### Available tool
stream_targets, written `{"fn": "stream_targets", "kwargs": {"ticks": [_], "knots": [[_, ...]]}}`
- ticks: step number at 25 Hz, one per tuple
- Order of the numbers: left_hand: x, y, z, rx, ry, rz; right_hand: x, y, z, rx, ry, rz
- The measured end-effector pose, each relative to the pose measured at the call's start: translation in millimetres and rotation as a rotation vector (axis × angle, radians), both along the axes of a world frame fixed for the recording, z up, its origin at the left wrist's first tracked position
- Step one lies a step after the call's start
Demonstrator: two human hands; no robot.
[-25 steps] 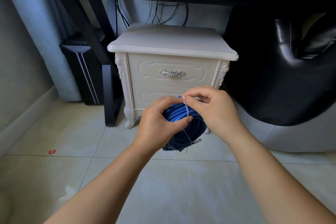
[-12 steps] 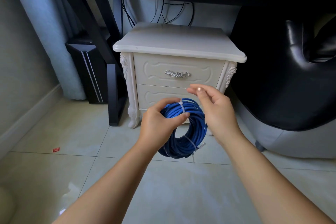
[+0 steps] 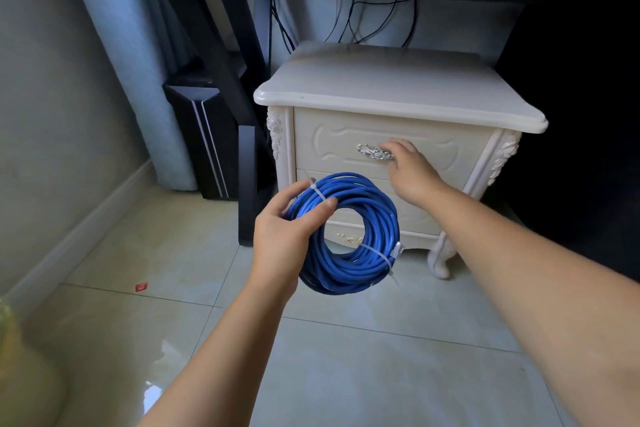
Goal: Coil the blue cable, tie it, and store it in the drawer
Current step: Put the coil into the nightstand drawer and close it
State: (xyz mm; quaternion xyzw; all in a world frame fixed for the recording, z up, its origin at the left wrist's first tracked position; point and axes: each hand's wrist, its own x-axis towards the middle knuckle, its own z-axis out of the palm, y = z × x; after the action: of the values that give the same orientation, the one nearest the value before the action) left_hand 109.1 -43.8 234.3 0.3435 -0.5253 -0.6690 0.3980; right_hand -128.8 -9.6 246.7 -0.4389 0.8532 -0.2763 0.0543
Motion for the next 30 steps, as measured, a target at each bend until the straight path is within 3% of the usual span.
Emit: {"fn": "stream_targets", "kwargs": {"ticks": [6,12,16,20,22,25,30], "knots": [[8.5,-17.2,4.8,0.073,0.081,-0.029,-8.5,-33.7,-5.5,0.215,-0.012,-0.028],[13.1,-16.6,14.3,0.162,0.171,-0.024,6.5,-11.7,-2.5,0.108,-0.039,-0.024],[11.2,-12.4,19.7,0.240,0.263,-0.030,38.3,36.9,5.3,-0.030,-0.355,0.062],[6.0,-3.8,34.1,0.274,0.319,-0.079,72.2,90.6,57.2,-0.221,-1.067,0.142],[-2.3,2.7,44.5,0.313,0.303,-0.069,82.4,104.7,77.0,-0.259,-1.105,0.232],[-20.6,6.3,67.0,0.346,0.259,-0.067,73.3,96.9,91.1,-0.371,-0.975,0.039],[-70.0,-18.6,122.4,0.160,-0.054,-0.211,26.8,70.4,111.4,-0.422,-1.222,-0.054]]}}
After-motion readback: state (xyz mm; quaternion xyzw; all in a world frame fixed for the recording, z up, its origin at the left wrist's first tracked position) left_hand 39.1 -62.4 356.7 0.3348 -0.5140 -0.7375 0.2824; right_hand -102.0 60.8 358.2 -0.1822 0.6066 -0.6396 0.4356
